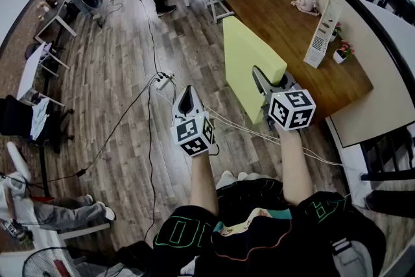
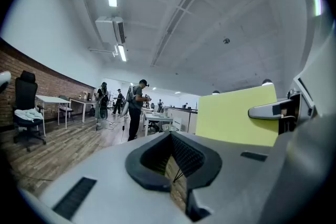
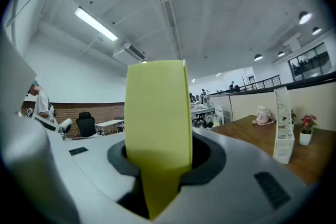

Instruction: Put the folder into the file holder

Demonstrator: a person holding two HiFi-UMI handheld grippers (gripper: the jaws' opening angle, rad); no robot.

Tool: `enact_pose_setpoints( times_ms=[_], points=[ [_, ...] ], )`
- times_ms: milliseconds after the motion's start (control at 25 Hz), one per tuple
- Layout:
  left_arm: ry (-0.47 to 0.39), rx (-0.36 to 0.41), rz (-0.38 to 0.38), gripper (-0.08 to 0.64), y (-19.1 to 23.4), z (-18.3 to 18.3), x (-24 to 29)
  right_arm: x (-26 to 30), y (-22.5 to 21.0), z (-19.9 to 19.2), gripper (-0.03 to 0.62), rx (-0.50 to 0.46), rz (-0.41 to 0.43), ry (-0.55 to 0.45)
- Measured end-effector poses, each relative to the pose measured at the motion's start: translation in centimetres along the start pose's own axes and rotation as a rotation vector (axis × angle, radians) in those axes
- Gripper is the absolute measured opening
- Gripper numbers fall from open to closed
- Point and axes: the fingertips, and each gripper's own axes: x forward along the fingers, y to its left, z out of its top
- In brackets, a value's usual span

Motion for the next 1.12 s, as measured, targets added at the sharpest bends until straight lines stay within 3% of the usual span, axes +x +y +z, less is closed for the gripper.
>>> enact_pose_setpoints(
  times_ms=[480, 1120],
  points=[
    [-0.031, 0.032, 0.01, -0.005, -0.2, 1.7, -0.5, 0.5, 1.3, 1.0, 0.153, -0.058, 0.048, -0.022],
    [-0.091, 0.051, 0.012, -0.005, -0.6, 4.7, -0.1, 1.5, 0.6, 3.5, 0.157, -0.027, 0.075, -0.062]
  ],
)
